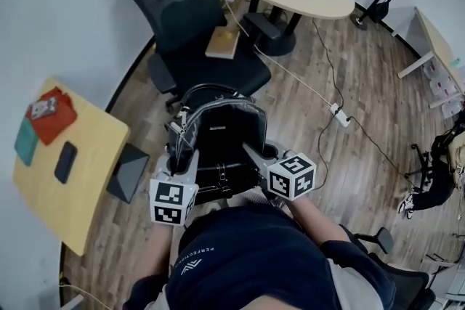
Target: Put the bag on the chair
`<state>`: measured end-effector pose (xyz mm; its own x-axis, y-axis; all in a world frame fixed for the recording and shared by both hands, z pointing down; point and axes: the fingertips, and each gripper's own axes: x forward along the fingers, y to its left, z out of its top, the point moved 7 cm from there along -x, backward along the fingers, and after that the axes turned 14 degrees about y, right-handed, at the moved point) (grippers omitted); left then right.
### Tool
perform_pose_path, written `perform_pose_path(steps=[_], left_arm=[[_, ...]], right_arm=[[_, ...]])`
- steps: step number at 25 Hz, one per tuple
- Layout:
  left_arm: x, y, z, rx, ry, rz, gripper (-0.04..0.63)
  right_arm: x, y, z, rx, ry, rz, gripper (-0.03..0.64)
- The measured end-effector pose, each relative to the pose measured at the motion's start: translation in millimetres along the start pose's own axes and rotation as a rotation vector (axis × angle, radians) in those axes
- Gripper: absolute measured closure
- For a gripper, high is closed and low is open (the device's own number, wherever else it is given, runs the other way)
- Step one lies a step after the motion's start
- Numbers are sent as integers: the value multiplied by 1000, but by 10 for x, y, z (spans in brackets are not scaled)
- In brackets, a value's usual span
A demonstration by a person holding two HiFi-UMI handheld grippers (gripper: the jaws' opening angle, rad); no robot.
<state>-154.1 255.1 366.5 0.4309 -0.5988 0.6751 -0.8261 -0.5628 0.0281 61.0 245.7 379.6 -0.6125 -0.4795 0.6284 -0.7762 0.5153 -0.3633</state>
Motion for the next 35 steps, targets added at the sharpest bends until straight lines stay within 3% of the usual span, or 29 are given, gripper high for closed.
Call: perform_pose_path(steps=[10,14,27,35], left_arm=[[550,-144,513,-52,16,48,506],[818,-207,758,-76,30,62,509],[1163,-310,1089,-81,10,94,506],[1346,-158,1256,-71,3,89,502]], right_arm=[[8,-760,399,-22,29,56,546],[-7,-1084,586,-53,40,39,545],[-55,-1546,806,-76,7,45,545],[49,-1681,984,-71,-4,30,545]])
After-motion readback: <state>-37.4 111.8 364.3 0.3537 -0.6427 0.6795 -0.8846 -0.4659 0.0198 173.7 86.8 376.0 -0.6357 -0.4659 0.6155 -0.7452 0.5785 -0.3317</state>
